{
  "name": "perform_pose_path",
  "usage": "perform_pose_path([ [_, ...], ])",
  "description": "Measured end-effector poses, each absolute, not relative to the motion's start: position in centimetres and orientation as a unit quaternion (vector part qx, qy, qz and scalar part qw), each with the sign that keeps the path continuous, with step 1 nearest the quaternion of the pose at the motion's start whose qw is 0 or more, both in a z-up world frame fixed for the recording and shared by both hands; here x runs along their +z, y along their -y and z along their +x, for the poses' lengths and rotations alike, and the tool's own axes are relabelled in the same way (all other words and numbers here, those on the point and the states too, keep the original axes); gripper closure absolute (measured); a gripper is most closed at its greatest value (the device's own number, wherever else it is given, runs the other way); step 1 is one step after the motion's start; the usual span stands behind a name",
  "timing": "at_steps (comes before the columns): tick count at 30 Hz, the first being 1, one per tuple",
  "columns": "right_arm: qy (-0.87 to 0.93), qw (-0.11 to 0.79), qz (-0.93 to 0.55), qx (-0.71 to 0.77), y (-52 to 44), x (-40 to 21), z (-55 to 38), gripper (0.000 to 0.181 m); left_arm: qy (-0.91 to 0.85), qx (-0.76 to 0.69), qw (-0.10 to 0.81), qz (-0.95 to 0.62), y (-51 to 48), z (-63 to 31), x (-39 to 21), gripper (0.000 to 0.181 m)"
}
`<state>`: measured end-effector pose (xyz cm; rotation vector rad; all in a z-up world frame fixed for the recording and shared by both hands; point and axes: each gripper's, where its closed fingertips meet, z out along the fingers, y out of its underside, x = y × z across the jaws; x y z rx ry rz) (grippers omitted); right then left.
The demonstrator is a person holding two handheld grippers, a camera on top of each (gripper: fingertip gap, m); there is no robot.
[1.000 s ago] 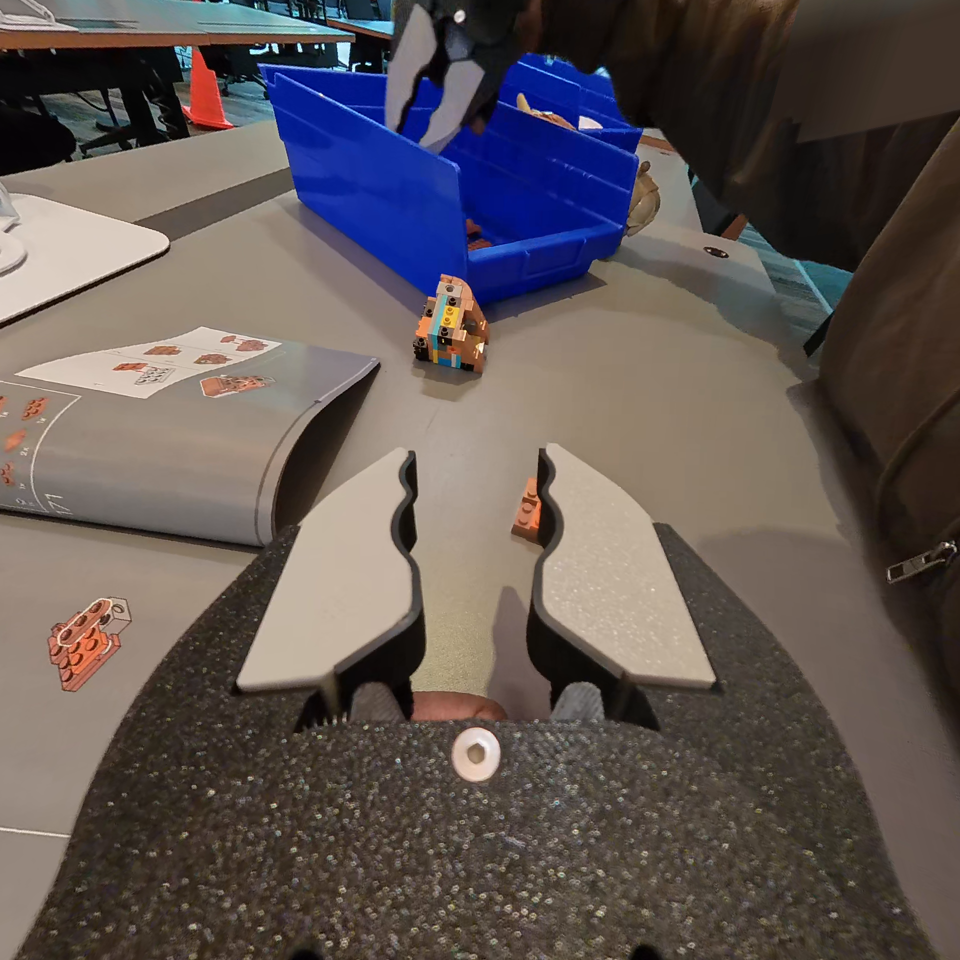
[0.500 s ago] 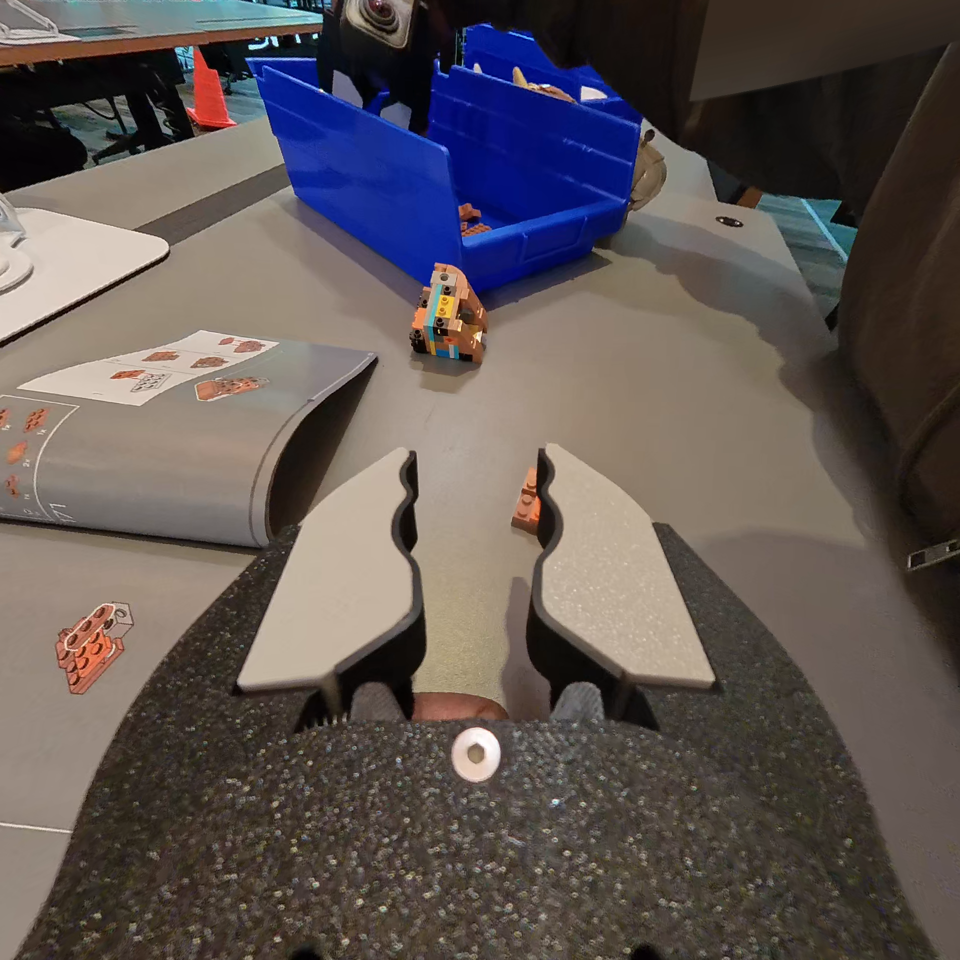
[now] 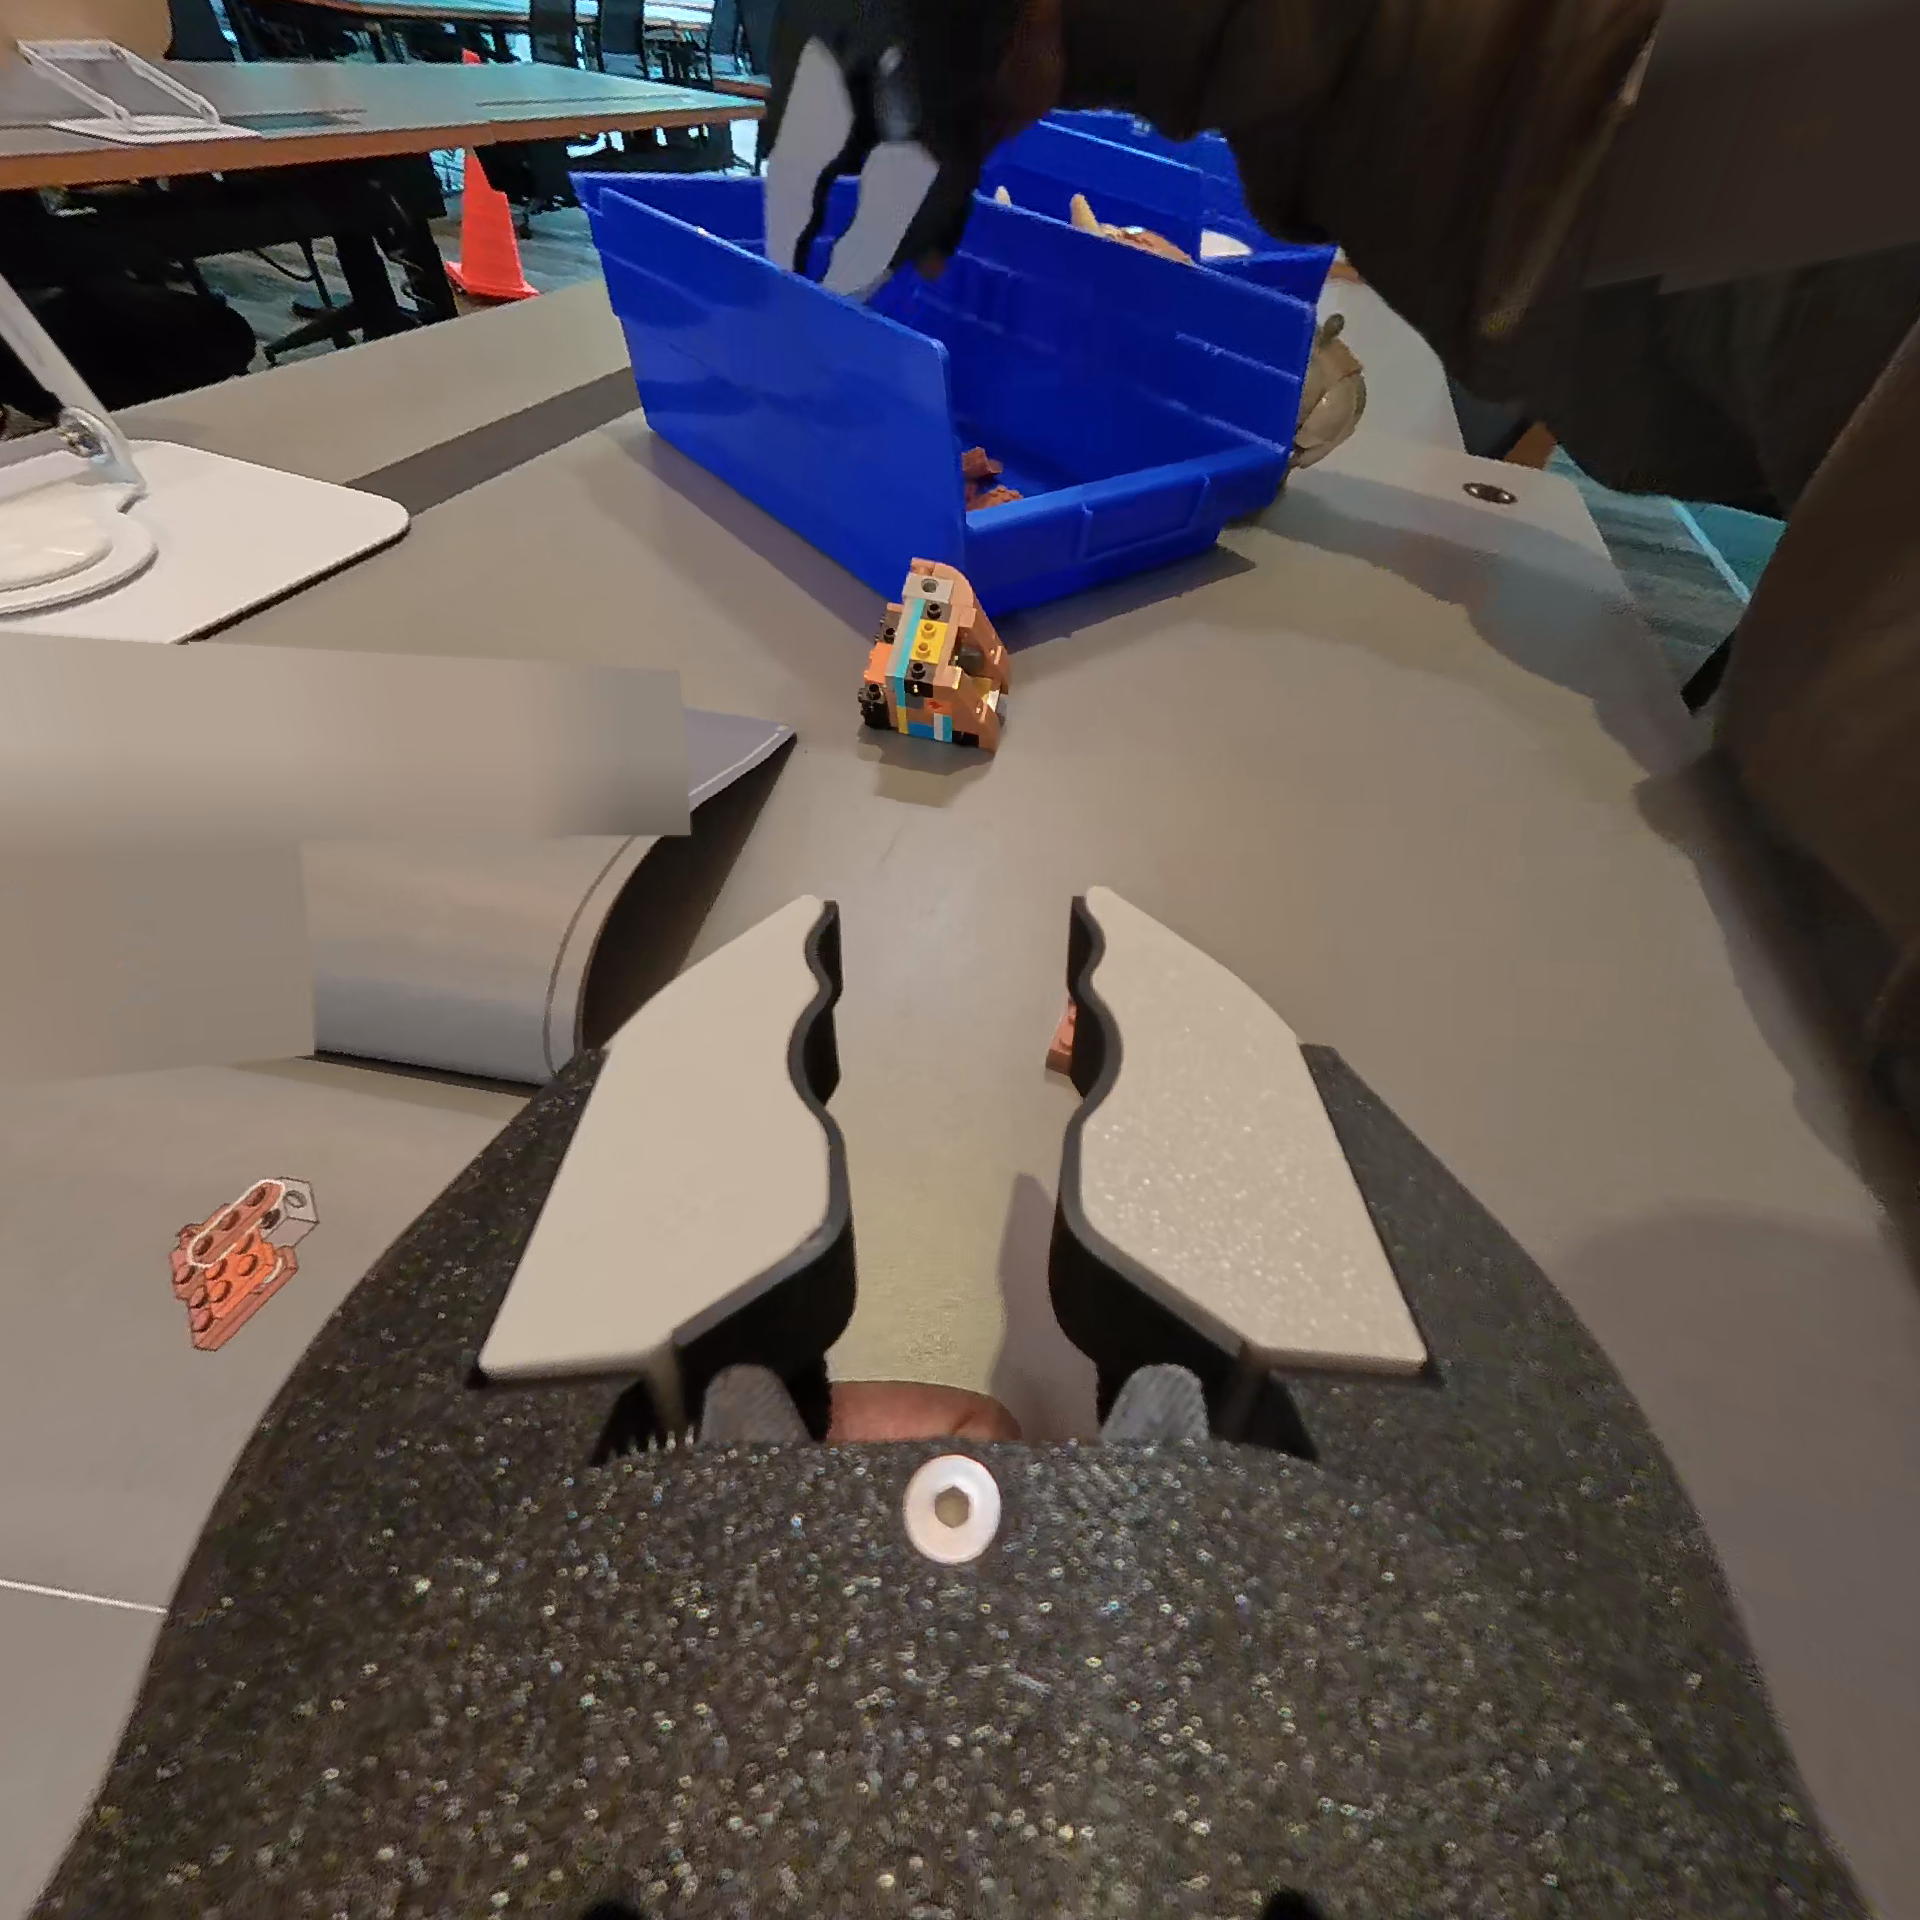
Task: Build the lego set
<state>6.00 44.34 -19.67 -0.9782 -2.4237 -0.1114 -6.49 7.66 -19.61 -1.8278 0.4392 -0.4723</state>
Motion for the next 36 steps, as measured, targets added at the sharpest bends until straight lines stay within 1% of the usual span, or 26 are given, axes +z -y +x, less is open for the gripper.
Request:
perform_pose_path([
  [4, 0.841, 0.408, -0.347, 0.073, -34.1, -11.9, 5.4, 0.173, -0.161, -0.208, 0.581, -0.77, -7.9, -7.1, -19.0, 0.14],
  [6, 0.811, 0.472, -0.317, 0.137, -27.7, -9.3, 5.1, 0.173, -0.142, -0.228, 0.59, -0.761, -8.0, -7.2, -18.5, 0.14],
  [8, 0.778, 0.528, -0.285, 0.187, -22.2, -8.3, 4.6, 0.173, -0.124, -0.249, 0.603, -0.748, -8.0, -7.4, -17.9, 0.14],
  [11, 0.721, 0.591, -0.253, 0.26, -16.3, -9.1, 3.3, 0.173, -0.099, -0.277, 0.626, -0.723, -8.0, -7.7, -16.9, 0.14],
  [13, 0.678, 0.601, -0.242, 0.348, -13.1, -10.2, 2.5, 0.173, -0.091, -0.285, 0.635, -0.712, -7.9, -7.8, -16.5, 0.14],
  [15, 0.642, 0.575, -0.235, 0.449, -10.1, -11.4, 2.1, 0.174, -0.086, -0.292, 0.646, -0.7, -7.8, -7.7, -16.0, 0.14],
  [17, 0.62, 0.555, -0.242, 0.499, -8.4, -12.6, 1.4, 0.174, -0.083, -0.298, 0.653, -0.691, -7.8, -7.4, -15.6, 0.14],
  [22, 0.608, 0.554, -0.261, 0.506, -8.1, -14.0, 0.7, 0.173, -0.084, -0.296, 0.654, -0.692, -7.9, -6.9, -15.7, 0.14],
  [28, 0.602, 0.566, -0.251, 0.504, -7.4, -13.7, 2.9, 0.174, -0.078, -0.345, 0.639, -0.683, -7.9, -5.4, -15.6, 0.14],
  [32, 0.601, 0.594, -0.227, 0.484, -5.8, -13.1, 4.1, 0.174, -0.059, -0.364, 0.629, -0.684, -7.2, -3.5, -14.8, 0.141],
  [36, 0.601, 0.648, -0.177, 0.434, -3.6, -12.3, 5.3, 0.173, -0.005, -0.397, 0.617, -0.679, -5.3, -0.7, -13.6, 0.141],
])
